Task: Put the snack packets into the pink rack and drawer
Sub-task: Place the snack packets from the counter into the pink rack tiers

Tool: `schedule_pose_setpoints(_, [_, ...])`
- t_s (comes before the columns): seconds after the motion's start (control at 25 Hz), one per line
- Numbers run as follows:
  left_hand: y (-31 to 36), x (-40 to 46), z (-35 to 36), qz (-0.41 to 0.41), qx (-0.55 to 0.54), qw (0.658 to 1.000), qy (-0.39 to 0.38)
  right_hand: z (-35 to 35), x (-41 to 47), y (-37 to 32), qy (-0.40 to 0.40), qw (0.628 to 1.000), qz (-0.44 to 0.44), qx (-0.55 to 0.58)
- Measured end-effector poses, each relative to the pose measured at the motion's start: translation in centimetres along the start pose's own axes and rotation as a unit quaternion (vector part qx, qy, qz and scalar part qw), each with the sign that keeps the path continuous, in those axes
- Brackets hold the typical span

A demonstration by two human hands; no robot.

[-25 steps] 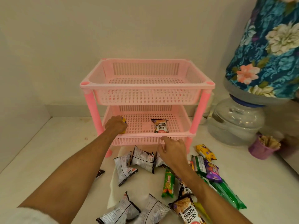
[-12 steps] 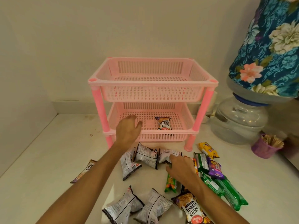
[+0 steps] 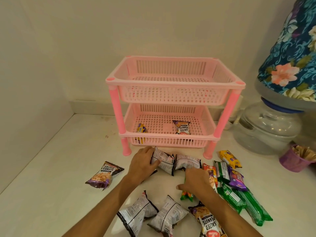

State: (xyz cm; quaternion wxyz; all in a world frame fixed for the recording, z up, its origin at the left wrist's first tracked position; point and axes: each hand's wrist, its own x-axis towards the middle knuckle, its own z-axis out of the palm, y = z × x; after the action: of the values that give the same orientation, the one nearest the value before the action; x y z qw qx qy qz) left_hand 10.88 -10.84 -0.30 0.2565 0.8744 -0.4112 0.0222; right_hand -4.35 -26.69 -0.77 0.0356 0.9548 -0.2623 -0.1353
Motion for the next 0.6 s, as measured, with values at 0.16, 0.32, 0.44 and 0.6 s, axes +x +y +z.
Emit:
schedule_pose_setpoints(0.16, [-2.3,-0.3,0.8,-0.078,0.051,0.991,-0.096,0.8,0.0,-0.8,-0.017,1.000,0.001,0.002])
schedule_pose_setpoints(0.32, [-4.1,-0.4,1.6,-0.110,0.077,0.969,-0.209,0.8,0.1,-1.6,-0.025,1.000,-0.005,-0.002])
schedule_pose_setpoints(0.44, [-4.8,-0.4,1.8,-0.112,0.088,0.959,-0.244,0.4,0.2,-1.9,-0.018,0.999,-0.024,0.029])
schedule_pose_setpoints(0.6, [-5.1,-0.4,1.9,-0.118,0.079,0.966,-0.214,-2.6,0.7,-1.7,0.029,0.993,-0.039,0.105])
